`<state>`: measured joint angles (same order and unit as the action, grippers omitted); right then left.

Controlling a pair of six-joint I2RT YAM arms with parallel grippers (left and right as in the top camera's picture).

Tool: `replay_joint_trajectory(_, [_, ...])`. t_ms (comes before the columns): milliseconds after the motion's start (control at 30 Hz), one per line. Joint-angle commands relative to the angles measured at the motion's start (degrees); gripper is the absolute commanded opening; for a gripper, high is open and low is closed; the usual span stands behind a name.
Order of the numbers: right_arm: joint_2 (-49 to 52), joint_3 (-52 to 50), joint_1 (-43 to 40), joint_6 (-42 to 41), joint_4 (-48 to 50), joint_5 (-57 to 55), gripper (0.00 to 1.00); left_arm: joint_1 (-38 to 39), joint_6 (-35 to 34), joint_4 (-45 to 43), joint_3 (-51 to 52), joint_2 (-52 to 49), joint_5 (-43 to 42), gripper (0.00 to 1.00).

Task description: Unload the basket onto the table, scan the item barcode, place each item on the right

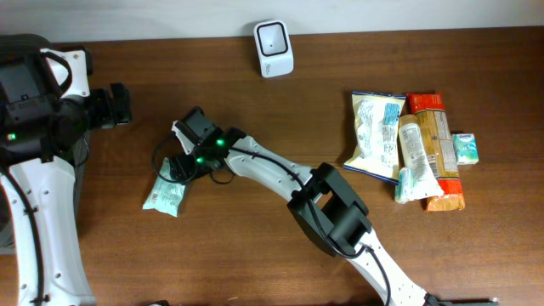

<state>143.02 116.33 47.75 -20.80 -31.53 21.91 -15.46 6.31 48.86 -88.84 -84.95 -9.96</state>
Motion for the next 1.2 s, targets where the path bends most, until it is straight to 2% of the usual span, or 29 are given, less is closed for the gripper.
replay_joint_trajectory(0, [0.87, -0.28, -0.28, -0.63, -2.34, -0.07, 0.41, -0.20, -0.70, 0.07, -0.83, 0.74, 0.39, 0.99])
replay_joint_trajectory(33, [0.87, -0.28, -0.31, -0.63, -2.32, 0.61, 0.29, -0.20, -0.70, 0.07, -0.83, 0.74, 0.39, 0.99])
replay_joint_trajectory(67, [0.85, -0.28, -0.37, -0.63, -2.29, 0.57, 0.11, -0.20, -0.70, 0.07, -0.83, 0.74, 0.39, 0.99])
replay_joint_trajectory(100, [0.81, -0.26, -0.55, -0.66, -2.27, 0.61, 0.04, -0.20, -0.70, 0.07, -0.83, 0.74, 0.39, 0.99])
replay_joint_trajectory(267, [-4.42, -0.07, -6.38, -0.72, -9.64, 4.15, 0.04, -0.20, -0.70, 0.07, -0.83, 0.74, 0.39, 0.99])
replay_joint_trajectory(400, [-12.11, -0.04, -14.14, -0.68, -28.96, 0.72, 0.04, -0.20, -0.70, 0.07, -0.83, 0.74, 0.39, 0.99])
replay_joint_trajectory(567, [-12.13, -1.99, -20.85, 4.11, -46.77, -1.90, 0.05, -0.20, -0.70, 0.07, -0.83, 0.74, 0.39, 0.99])
replay_joint_trajectory(600, [-12.13, -2.21, -20.96, 4.13, -48.68, -3.80, 0.27, -0.20, -0.70, 0.07, -0.83, 0.74, 0.39, 0.99])
replay_joint_trajectory(667, [-12.15, -2.10, -21.16, 8.68, -50.60, -3.98, 0.43, -0.20, -0.70, 0.07, -0.83, 0.74, 0.39, 0.99])
replay_joint_trajectory(733, [-12.15, -1.60, -22.05, 12.63, -51.19, -3.98, 0.54, -0.20, -0.70, 0.07, -0.83, 0.74, 0.39, 0.99])
replay_joint_trajectory(800, [-12.15, 0.85, -23.93, 16.79, -51.65, -3.98, 0.61, -0.20, -0.70, 0.07, -0.83, 0.74, 0.39, 0.99])
replay_joint_trajectory(933, [-12.13, 0.66, -27.67, 18.32, -53.35, -3.76, 0.74, -0.20, -0.70, 0.07, -0.83, 0.74, 0.39, 0.99])
replay_joint_trajectory(1033, [-12.13, -3.43, -29.44, 20.61, -53.20, 0.66, 0.74, -0.20, -0.70, 0.07, -0.83, 0.74, 0.39, 0.99])
replay_joint_trajectory(1167, [-12.13, -11.54, -28.83, 20.59, -45.46, 7.52, 0.74, -0.20, -0.70, 0.07, -0.83, 0.74, 0.39, 0.99])
